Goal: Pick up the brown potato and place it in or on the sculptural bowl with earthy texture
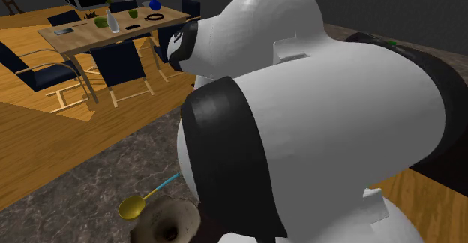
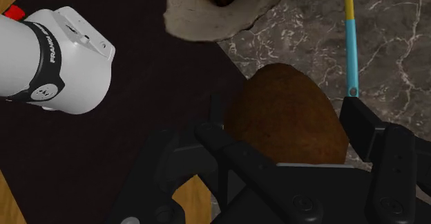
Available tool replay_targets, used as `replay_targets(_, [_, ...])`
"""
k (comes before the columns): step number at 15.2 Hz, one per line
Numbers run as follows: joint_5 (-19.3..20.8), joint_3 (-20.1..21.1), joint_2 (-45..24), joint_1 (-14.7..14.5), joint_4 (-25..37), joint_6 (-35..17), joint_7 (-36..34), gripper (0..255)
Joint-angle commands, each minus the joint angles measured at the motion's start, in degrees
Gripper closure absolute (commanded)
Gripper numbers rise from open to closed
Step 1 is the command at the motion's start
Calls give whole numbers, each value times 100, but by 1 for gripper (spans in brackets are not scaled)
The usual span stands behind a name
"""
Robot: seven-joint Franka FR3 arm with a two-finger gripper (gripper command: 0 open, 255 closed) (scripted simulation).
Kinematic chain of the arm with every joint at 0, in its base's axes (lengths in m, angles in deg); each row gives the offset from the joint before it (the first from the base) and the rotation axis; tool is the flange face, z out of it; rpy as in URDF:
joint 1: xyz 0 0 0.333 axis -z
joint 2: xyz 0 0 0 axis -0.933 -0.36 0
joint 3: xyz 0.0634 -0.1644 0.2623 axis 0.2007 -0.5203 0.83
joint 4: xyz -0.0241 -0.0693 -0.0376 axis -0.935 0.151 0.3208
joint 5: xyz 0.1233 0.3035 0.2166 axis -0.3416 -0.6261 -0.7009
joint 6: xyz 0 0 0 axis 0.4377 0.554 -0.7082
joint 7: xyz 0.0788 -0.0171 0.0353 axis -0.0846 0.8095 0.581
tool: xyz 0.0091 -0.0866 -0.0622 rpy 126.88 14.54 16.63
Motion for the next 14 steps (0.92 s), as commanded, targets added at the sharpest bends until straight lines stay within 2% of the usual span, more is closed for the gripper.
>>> replay_targets(1, [-185, 90, 371, -105, -354, -35, -93, 255])
replay_targets(8, [-935, 490, 1521, -602, -1344, -118, -538, 255])
replay_targets(14, [-1690, 911, 2416, -1159, -1951, -129, -1077, 255])
